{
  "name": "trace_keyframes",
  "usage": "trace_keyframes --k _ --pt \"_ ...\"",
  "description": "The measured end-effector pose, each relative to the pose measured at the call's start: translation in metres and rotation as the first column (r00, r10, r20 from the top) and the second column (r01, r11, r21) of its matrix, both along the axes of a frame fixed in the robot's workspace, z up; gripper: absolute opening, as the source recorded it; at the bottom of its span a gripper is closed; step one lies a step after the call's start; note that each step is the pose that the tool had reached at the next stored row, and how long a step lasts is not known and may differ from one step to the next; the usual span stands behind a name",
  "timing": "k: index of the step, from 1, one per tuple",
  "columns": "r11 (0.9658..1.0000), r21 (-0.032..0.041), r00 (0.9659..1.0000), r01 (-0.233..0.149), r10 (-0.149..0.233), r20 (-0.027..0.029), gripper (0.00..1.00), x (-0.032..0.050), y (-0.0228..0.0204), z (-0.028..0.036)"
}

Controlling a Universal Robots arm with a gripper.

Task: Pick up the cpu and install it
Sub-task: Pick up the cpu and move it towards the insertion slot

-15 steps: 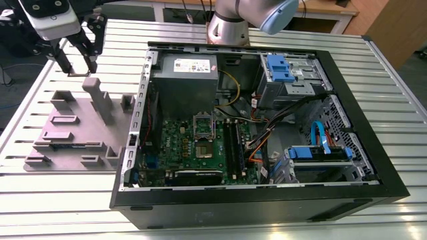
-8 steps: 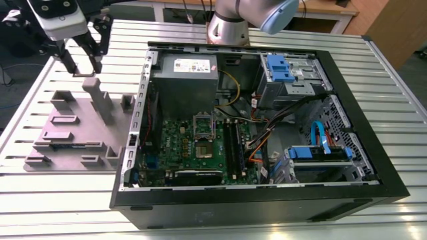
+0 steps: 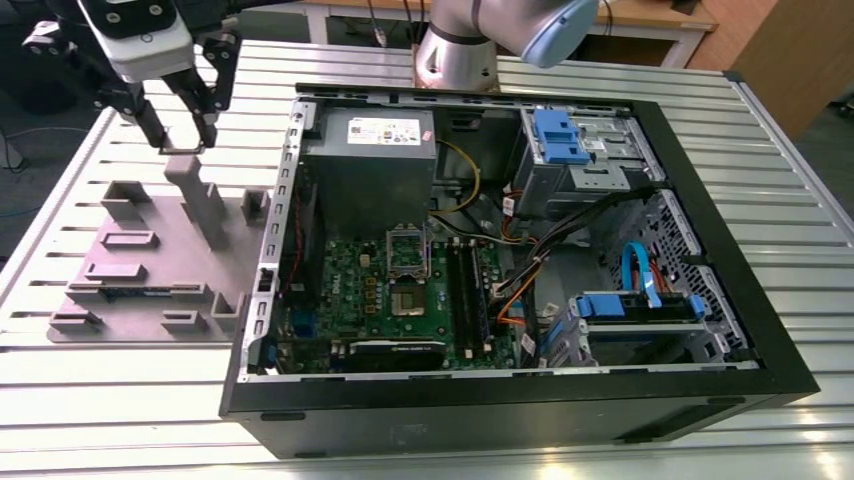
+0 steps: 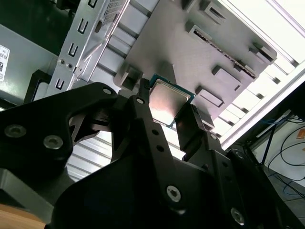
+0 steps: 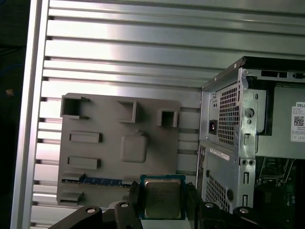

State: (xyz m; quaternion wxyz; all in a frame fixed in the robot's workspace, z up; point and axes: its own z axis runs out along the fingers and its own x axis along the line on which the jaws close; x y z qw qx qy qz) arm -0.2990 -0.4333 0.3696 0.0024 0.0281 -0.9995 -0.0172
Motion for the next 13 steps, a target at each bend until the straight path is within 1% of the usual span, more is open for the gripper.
trace_keyframes --k 13 --pt "1.0000 0.0000 1.0000 0.000 0.000 0.0000 0.47 0.0164 -0.0003 0.0000"
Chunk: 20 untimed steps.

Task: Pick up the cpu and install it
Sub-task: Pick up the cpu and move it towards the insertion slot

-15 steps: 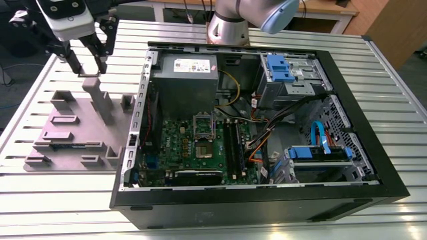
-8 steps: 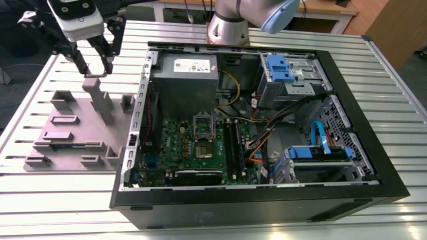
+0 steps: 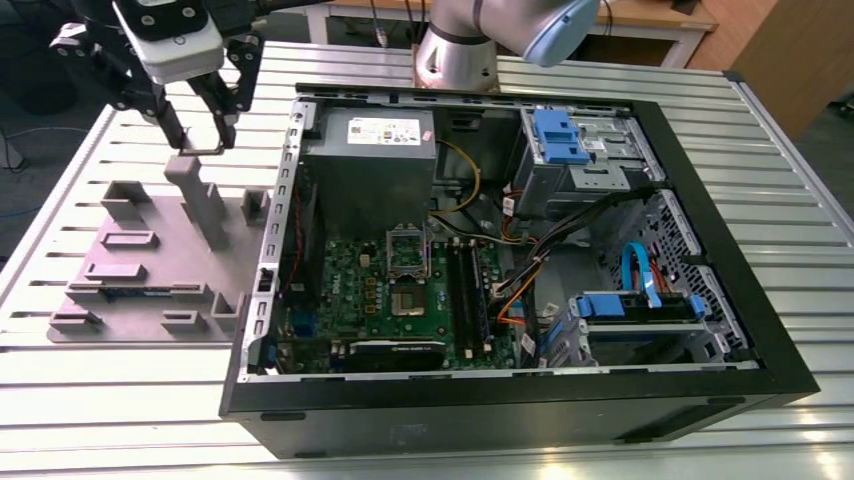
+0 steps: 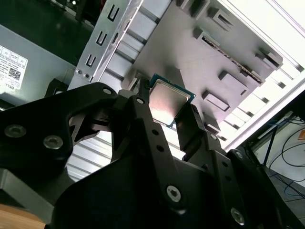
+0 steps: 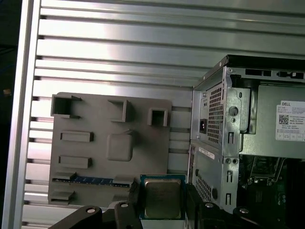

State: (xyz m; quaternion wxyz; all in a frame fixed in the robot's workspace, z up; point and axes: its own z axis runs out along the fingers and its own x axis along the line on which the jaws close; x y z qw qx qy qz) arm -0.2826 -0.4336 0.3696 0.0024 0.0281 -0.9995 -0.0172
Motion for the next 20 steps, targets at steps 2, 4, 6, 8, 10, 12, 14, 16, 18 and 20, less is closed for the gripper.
trace_keyframes --k 2,4,6,8,10,12,14,16,18,20 --pt "1.0000 0.0000 1.0000 0.000 0.000 0.0000 0.47 0.0024 -0.0001 0.0000" --pt "1.0000 0.0000 1.0000 0.000 0.000 0.0000 0.47 0.0048 -0.0001 0.0000" --pt "1.0000 0.0000 1.0000 0.000 0.000 0.0000 0.47 0.0073 -0.0001 0.0000" --pt "1.0000 0.0000 1.0000 0.000 0.000 0.0000 0.47 0.0096 -0.0002 0.0000" --pt "1.0000 0.0001 1.0000 0.000 0.000 0.0000 0.47 0.0121 -0.0002 -0.0001" --pt "1.0000 0.0000 1.0000 0.000 0.000 0.0000 0.47 0.0146 -0.0003 0.0000" --pt "1.0000 0.0001 1.0000 0.000 0.000 0.0001 0.47 0.0170 -0.0004 -0.0001" --pt "1.0000 0.0000 1.0000 0.000 0.000 0.0000 0.47 0.0194 -0.0004 0.0000" --pt "1.0000 0.0000 1.0000 0.000 0.000 0.0000 0.47 0.0218 -0.0005 -0.0001" --pt "1.0000 0.0000 1.0000 0.000 0.000 0.0000 0.47 0.0241 -0.0006 -0.0001"
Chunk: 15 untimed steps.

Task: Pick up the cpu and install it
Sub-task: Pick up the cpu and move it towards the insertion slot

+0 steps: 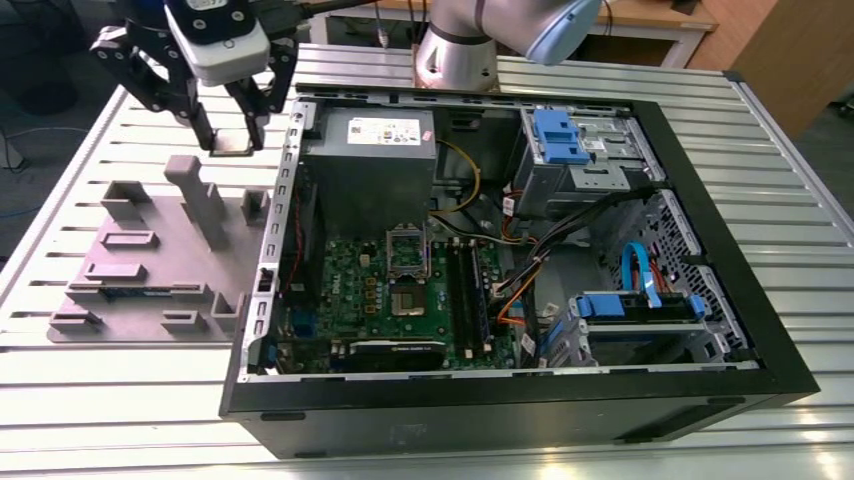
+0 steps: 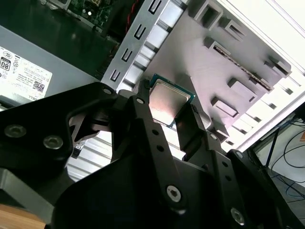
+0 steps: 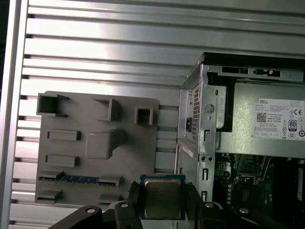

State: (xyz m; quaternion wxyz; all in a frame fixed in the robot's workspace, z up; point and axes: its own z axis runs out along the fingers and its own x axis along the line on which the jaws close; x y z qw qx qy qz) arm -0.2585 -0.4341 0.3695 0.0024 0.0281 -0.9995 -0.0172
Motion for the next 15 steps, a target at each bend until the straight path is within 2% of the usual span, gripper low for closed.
trace_keyframes --k 15 --pt "1.0000 0.0001 1.0000 0.000 0.000 0.0000 0.47 0.0176 -0.0004 -0.0001"
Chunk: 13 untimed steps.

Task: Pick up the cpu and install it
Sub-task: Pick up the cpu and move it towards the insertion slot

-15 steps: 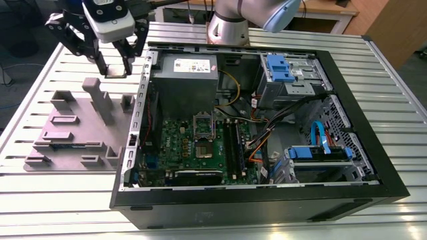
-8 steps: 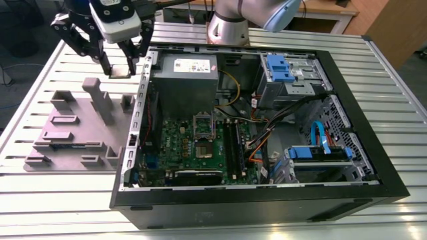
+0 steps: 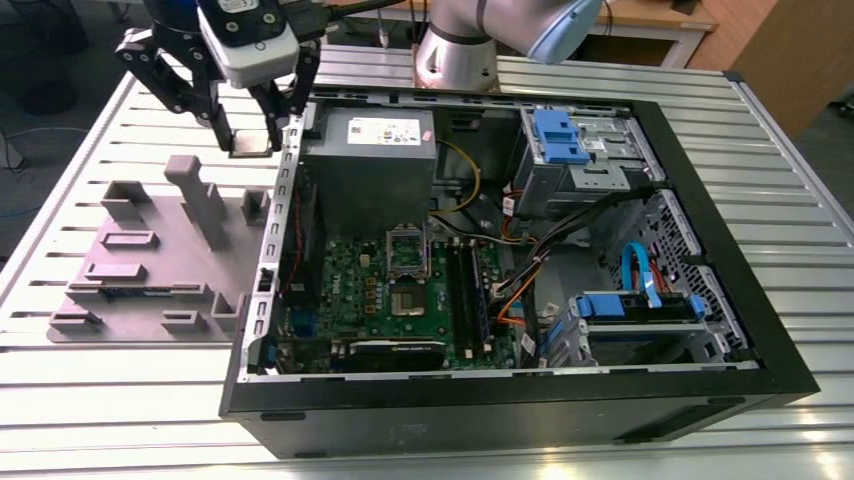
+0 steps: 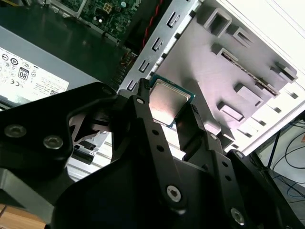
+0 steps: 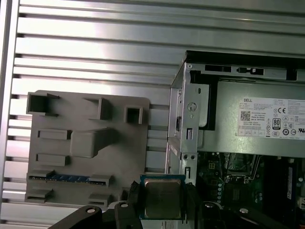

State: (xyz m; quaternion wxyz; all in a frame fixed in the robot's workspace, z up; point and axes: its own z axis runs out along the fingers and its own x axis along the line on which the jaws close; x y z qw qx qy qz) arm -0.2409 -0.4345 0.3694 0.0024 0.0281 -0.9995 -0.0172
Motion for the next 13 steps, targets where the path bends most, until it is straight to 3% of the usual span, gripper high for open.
trace_keyframes --k 13 --pt "1.0000 -0.0001 1.0000 0.000 0.000 -0.0001 0.47 0.0148 -0.0003 0.0000"
